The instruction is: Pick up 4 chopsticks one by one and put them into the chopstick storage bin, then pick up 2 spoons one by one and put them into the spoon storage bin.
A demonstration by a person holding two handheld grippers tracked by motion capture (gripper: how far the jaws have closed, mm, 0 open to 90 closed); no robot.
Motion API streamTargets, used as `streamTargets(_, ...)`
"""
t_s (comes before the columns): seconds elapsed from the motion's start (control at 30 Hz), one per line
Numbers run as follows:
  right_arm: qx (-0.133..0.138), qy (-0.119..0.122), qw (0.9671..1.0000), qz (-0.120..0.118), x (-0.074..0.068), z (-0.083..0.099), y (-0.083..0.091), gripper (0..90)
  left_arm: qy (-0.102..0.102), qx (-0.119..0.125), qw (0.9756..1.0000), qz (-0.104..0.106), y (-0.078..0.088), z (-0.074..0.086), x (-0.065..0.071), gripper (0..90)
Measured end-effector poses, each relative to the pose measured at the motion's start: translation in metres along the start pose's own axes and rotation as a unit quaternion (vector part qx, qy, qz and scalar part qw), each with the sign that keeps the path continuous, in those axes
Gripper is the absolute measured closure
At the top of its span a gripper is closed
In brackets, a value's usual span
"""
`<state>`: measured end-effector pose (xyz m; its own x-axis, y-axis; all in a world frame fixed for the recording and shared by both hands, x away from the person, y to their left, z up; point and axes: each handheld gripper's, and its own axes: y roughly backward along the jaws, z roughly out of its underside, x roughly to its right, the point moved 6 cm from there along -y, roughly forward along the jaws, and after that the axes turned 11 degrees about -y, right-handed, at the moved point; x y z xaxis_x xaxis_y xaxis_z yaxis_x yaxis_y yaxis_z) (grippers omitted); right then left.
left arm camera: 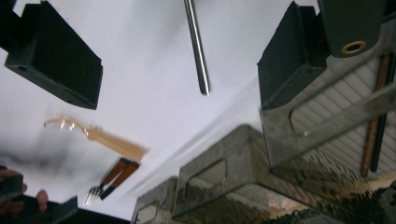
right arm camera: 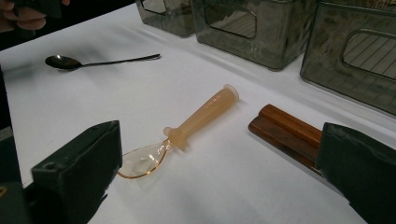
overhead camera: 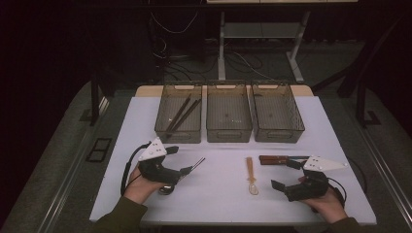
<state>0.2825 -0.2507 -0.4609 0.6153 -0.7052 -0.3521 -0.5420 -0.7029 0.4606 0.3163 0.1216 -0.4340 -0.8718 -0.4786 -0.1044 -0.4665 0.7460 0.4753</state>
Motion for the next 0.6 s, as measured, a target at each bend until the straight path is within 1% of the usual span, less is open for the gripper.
streamTargets(0.2, -0.001, 0.002, 1.0, 0.0, -0.001, 0.0, 0.0, 0.7, 0.008, 0.0, 1.0, -0.003, 0.007, 0.011, 0.003, 12.5)
streamTargets(0.33, 0.001, 0.003, 1.0, -0.001, -0.001, 0.0, 0.0, 0.7, 0.014, -0.008, 0.9999, -0.004, 0.012, 0.018, 0.005, 12.7)
streamTargets(0.5, -0.001, 0.002, 1.0, 0.001, 0.0, 0.0, 0.0, 0.8, 0.019, -0.016, 0.9997, -0.003, 0.019, 0.026, 0.006, 14.4)
streamTargets(0.6, -0.002, 0.001, 1.0, 0.001, -0.001, 0.0, -0.001, 0.7, 0.028, -0.021, 0.9994, -0.007, 0.023, 0.032, 0.005, 18.2)
